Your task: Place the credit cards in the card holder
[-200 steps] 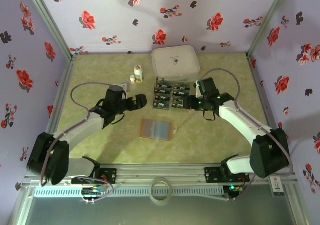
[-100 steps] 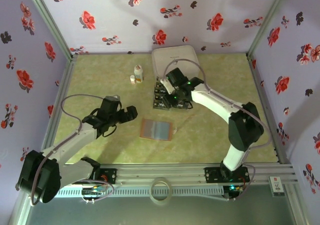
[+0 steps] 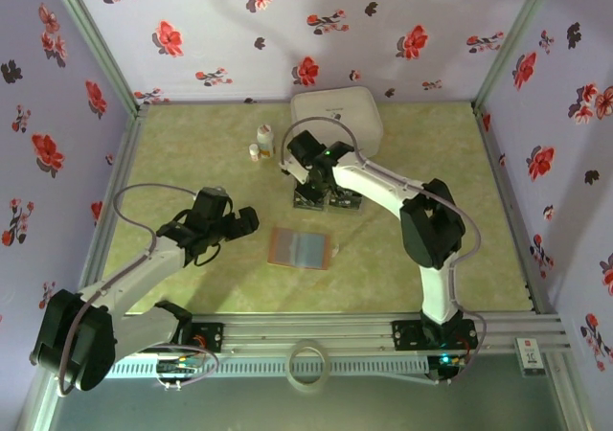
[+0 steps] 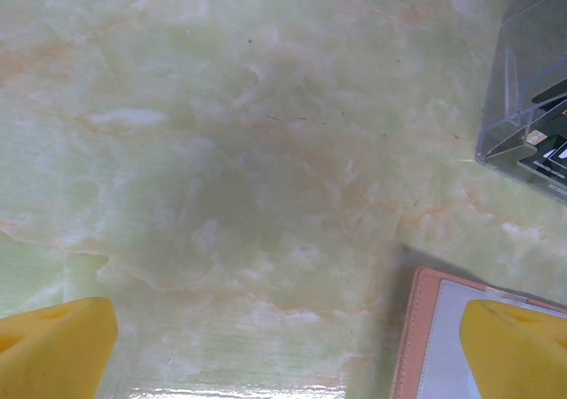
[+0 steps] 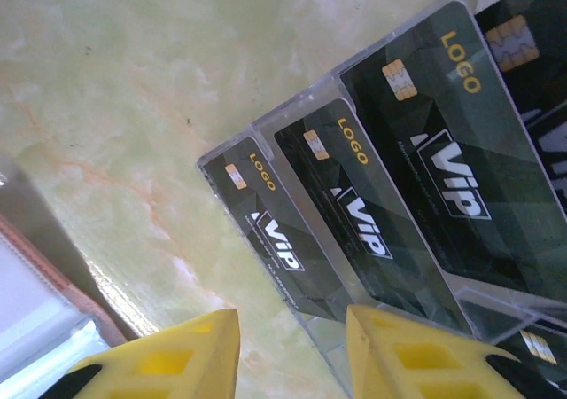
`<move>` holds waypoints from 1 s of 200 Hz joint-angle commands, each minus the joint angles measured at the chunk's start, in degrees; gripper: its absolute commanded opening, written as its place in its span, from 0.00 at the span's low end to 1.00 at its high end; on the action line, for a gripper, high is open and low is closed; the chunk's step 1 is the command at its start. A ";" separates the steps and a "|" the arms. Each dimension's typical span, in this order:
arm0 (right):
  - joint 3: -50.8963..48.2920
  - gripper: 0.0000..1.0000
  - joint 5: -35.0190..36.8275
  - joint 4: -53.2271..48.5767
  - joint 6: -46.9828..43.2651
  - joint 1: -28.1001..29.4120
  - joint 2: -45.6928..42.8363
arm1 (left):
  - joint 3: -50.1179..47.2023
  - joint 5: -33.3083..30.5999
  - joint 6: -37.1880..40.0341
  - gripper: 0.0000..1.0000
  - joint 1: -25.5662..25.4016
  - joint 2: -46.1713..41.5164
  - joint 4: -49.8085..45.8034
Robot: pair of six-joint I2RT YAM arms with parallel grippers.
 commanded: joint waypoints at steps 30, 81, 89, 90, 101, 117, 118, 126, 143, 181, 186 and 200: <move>4.34 0.33 3.15 -2.84 -2.52 0.75 3.87 | 0.16 -1.37 0.46 1.00 0.64 -0.03 -0.73; 6.22 0.31 3.74 -3.19 -2.97 1.31 6.99 | 0.42 -1.40 0.76 1.00 1.09 0.36 -0.63; 6.14 0.31 4.01 -3.14 -3.06 1.39 7.38 | 0.37 -1.33 0.74 1.00 1.11 0.41 -0.45; 6.14 0.31 4.02 -3.08 -3.07 1.40 7.41 | 0.37 -1.33 0.74 1.00 1.12 0.41 -0.41; 6.09 0.31 4.26 -3.19 -3.15 1.44 7.86 | 0.32 -1.38 0.75 1.00 1.16 0.37 -0.30; 6.05 0.30 4.56 -3.19 -3.33 1.58 8.25 | 0.20 -1.28 0.82 1.00 1.20 0.34 -0.19; 6.05 0.30 4.56 -3.19 -3.33 1.58 8.29 | 0.20 -1.31 0.78 1.00 1.21 0.42 -0.19; 6.04 0.29 4.55 -3.18 -3.44 1.58 8.41 | 0.19 -1.31 0.77 1.00 1.22 0.41 -0.08; 6.04 0.27 4.64 -3.19 -3.59 1.67 8.50 | 0.00 -1.28 0.67 1.00 1.31 0.65 0.15; 6.13 0.19 4.80 -3.35 -3.86 1.68 8.85 | 0.01 -1.16 0.41 1.00 1.39 1.28 0.72; 6.13 0.19 4.82 -3.40 -3.86 1.73 8.90 | -0.06 -1.13 0.42 1.00 1.40 1.29 0.77; 6.13 0.20 5.17 -3.41 -3.94 1.75 8.78 | -0.02 -1.07 0.39 1.00 1.39 1.42 0.94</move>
